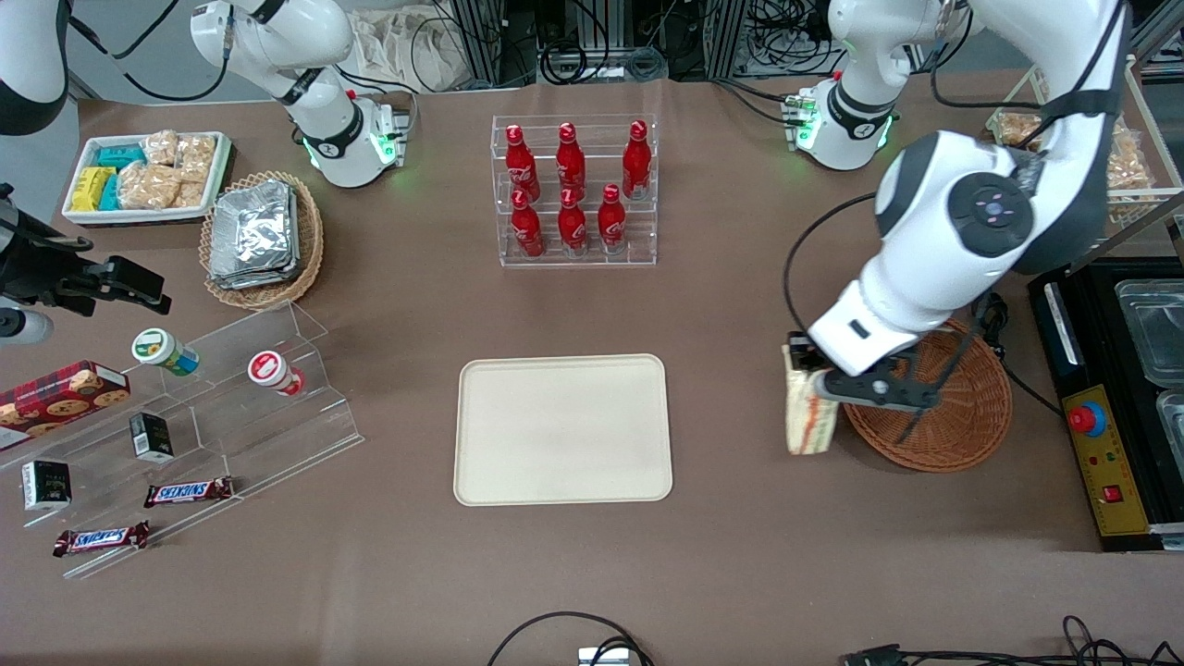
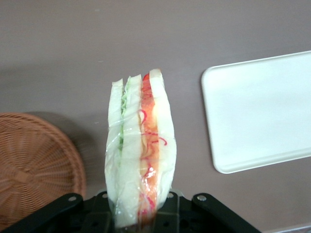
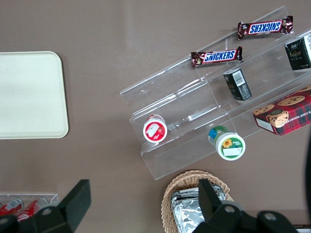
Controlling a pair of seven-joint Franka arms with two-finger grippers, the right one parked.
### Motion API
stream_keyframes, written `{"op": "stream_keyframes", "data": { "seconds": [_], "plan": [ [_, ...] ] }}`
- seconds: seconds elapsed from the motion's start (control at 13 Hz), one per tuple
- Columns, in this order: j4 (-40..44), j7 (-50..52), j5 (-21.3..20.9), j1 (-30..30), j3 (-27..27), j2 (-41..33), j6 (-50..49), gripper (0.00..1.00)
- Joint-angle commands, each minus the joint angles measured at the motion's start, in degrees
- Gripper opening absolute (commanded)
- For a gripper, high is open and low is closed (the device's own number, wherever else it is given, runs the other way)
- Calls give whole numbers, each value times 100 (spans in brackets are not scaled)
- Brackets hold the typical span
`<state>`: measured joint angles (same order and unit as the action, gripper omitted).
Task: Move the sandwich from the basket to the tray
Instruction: 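Carry the sandwich with the left gripper over the cream tray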
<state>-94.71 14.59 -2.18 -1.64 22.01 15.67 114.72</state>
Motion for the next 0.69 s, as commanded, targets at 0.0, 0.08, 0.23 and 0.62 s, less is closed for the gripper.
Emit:
{"op": "stream_keyframes", "data": {
  "seconds": [0.0,0.08,0.23,0.62],
  "plan": [
    [689,603,-457,-458,-3,506,-195,14],
    [874,841,-537,-669,-3,681,-213,14],
    [1199,1351,-730,-1065,-3,1138,-213,14],
    [1815,2205,-1293,-1760,-30,2176,-20,16]
  ]
}}
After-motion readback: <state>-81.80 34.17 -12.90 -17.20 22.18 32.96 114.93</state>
